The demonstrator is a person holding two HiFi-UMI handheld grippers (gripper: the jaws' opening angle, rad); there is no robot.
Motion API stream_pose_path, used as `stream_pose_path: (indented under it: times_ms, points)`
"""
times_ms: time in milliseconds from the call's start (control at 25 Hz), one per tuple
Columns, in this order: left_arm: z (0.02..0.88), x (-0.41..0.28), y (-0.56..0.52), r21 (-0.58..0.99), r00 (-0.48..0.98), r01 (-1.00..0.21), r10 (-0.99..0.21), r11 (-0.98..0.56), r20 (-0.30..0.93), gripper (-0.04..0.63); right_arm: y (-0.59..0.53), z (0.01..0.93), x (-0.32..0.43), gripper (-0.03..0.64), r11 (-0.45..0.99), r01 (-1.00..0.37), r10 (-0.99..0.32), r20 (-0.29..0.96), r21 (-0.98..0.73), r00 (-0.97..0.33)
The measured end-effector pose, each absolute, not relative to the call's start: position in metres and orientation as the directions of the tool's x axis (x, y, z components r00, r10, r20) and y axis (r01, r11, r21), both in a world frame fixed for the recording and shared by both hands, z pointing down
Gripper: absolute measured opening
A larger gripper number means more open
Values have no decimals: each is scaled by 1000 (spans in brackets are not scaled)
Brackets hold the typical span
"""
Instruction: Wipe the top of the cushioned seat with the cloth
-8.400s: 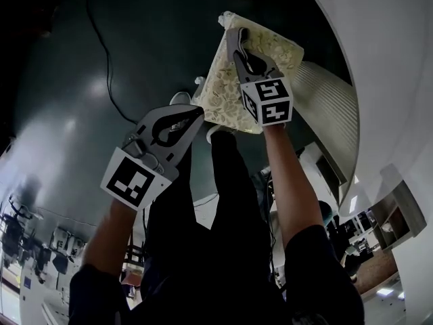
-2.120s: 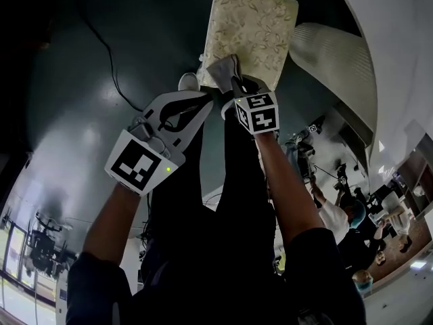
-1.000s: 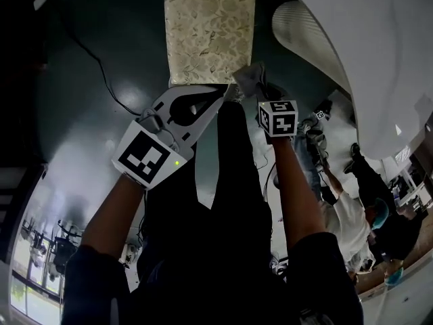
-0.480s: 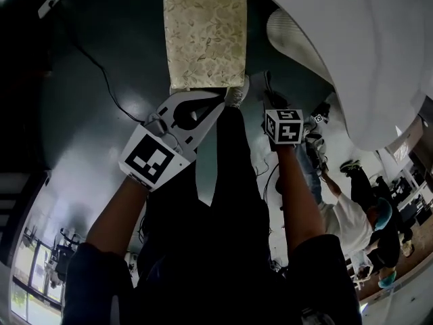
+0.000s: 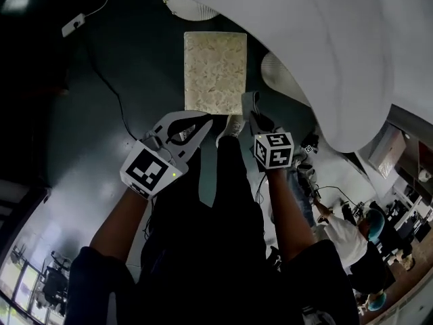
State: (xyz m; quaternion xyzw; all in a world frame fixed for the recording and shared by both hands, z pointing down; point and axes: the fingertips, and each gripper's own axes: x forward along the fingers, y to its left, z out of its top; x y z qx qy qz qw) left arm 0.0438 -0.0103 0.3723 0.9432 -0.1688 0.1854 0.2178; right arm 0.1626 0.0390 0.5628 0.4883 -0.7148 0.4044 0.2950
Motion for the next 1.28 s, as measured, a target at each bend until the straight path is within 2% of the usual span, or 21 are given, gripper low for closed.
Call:
stream_pose_path:
  times_ms: [440, 880, 1280]
  points:
    - [248, 9, -6, 209, 873, -417, -326, -885, 362, 6, 0, 361, 99, 34, 314, -883, -646, 603, -349, -468]
    - [140, -6, 10, 94, 872, -449, -413, -889, 263, 6, 3, 181, 88, 34, 445, -857, -773, 372, -260, -514]
    - [59, 2, 10, 19, 877, -462, -453, -887, 161, 6, 18, 74, 75, 34, 537, -832, -810, 193, -138, -554]
